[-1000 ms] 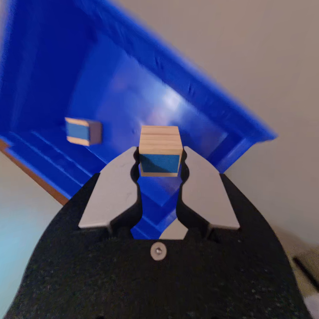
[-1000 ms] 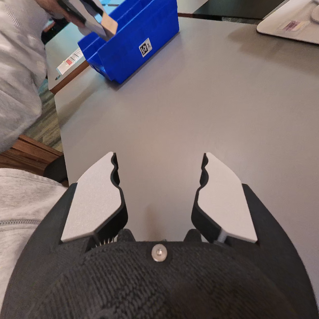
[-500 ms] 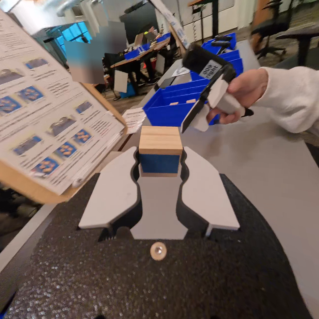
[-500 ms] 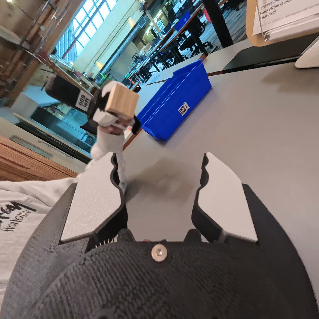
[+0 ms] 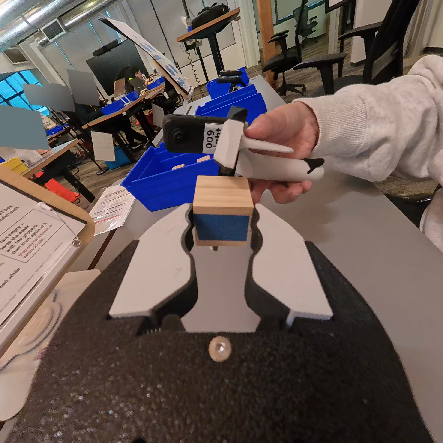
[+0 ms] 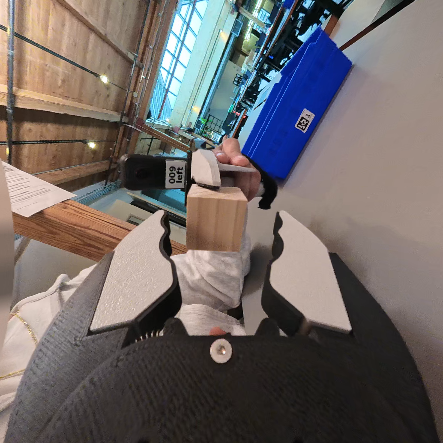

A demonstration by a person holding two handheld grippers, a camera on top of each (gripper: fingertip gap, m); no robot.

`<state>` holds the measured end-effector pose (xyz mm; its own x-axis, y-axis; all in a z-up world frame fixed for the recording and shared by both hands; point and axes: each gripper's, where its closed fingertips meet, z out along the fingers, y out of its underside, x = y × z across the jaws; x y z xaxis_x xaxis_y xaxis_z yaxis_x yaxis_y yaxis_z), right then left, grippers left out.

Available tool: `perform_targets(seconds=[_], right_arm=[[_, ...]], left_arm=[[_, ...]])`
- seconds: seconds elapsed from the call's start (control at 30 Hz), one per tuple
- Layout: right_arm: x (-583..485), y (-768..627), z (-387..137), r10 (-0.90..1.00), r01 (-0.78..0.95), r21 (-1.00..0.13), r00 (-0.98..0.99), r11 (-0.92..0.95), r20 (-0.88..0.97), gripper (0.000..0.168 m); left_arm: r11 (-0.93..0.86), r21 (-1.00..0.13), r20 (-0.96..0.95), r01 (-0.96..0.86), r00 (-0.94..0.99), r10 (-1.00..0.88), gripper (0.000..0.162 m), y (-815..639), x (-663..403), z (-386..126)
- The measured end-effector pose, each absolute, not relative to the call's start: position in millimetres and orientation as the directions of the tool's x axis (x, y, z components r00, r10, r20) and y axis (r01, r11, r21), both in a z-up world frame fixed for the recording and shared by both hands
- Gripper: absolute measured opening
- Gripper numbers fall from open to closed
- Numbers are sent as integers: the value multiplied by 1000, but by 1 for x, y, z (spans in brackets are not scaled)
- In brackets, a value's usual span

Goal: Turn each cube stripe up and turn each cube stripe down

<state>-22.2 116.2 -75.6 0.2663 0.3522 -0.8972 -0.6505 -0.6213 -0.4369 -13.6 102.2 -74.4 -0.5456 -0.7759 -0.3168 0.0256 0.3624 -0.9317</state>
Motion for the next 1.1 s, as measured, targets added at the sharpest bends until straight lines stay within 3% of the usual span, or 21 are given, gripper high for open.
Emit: perform_targets(seconds=[0.13, 0.37, 0.5, 0.63, 0.77, 0.93, 1.1], right_arm=[[-19, 119, -70, 364, -678, -406, 214, -613, -906, 46], [-19, 119, -75, 349, -649, -433, 264, -625, -899, 45], [0, 113, -67, 341, -602, -543, 425, -586, -838, 45], [50, 100, -52, 275, -486, -700, 681, -524, -679, 45], [124, 76, -41, 71, -343, -786, 896, -515, -437, 45], [202, 31, -36, -145, -267, -756, 963, -598, -226, 46], [277, -23, -75, -347, -290, -610, 937, -737, -26, 46]], left_arm=[[365, -931, -320, 28, -543, -776, 44, 101, -13, -77], [378, -926, -320, -7, -518, -793, 45, 102, -13, -83], [329, -944, -287, -5, -475, -832, 62, 102, -10, -79], [282, -959, -249, -20, -414, -876, 68, 113, -5, -80], [186, -982, -162, -35, -357, -920, 67, 123, 1, -81], [195, -977, -168, -87, -251, -953, 64, 141, 10, -97], [220, -967, -185, -128, -242, -953, 64, 142, 9, -112]])
